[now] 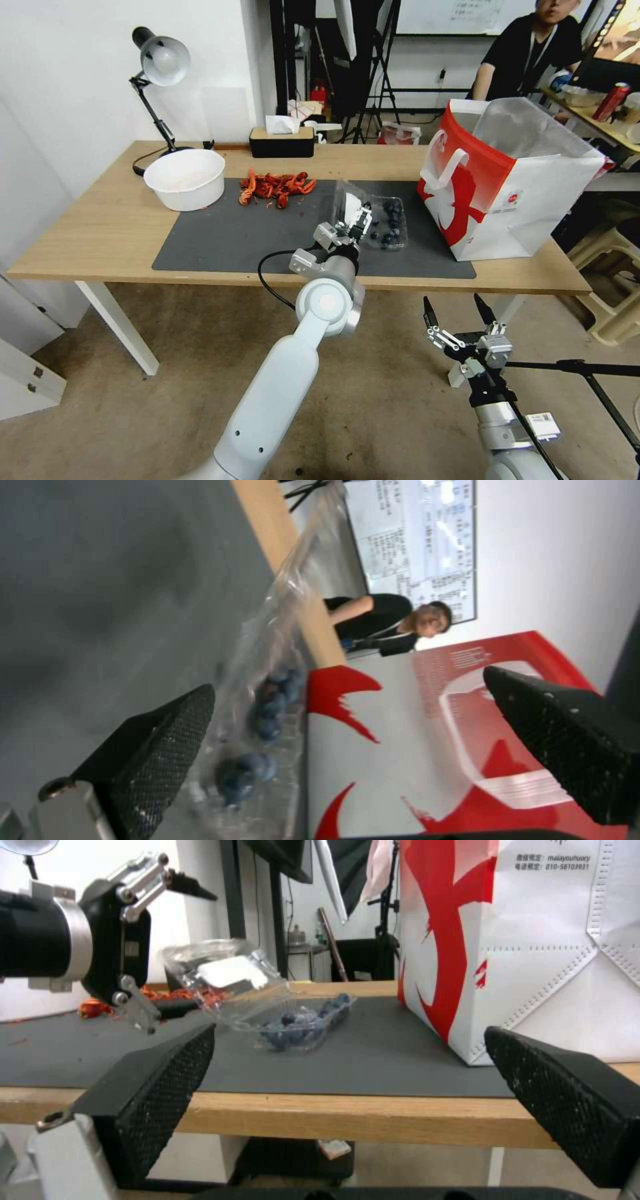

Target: Close the takeout container lid, then place the container into the takeout bag.

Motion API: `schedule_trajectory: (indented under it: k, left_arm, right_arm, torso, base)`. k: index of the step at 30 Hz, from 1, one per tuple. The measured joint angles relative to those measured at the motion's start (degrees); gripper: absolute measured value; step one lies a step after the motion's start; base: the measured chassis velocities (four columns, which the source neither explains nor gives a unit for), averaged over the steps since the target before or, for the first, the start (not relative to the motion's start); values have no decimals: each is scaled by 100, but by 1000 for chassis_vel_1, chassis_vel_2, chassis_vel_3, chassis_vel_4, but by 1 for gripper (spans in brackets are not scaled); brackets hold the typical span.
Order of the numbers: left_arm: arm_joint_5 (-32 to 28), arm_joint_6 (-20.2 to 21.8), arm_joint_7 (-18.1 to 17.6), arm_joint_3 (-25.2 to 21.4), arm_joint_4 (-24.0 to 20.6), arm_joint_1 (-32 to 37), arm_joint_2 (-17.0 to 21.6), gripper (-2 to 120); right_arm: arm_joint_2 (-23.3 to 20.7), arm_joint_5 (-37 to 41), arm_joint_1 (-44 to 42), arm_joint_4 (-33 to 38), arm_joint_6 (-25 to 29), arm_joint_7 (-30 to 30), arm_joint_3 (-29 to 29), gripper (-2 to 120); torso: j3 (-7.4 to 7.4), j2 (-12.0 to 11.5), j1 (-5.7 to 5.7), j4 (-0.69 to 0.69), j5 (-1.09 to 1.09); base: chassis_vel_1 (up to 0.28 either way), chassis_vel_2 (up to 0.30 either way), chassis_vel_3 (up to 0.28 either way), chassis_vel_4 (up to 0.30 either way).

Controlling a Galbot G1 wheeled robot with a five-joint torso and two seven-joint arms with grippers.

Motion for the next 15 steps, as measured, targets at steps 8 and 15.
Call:
schedule_trajectory:
  k: [8,15]
  left_arm:
    - [-17,9,336,-10,-19,-2,25,100]
    - [-75,80,689,-15,-20,-33,99,100]
  right_arm:
    - [32,-33,-9,-11,23,1,-10,100]
    - [40,-51,-29,-19,42,1,-13,100]
  torso:
    - [0,1,0,0,0]
    - [0,1,0,0,0]
  base:
    - [0,0,0,0]
    - [0,0,0,0]
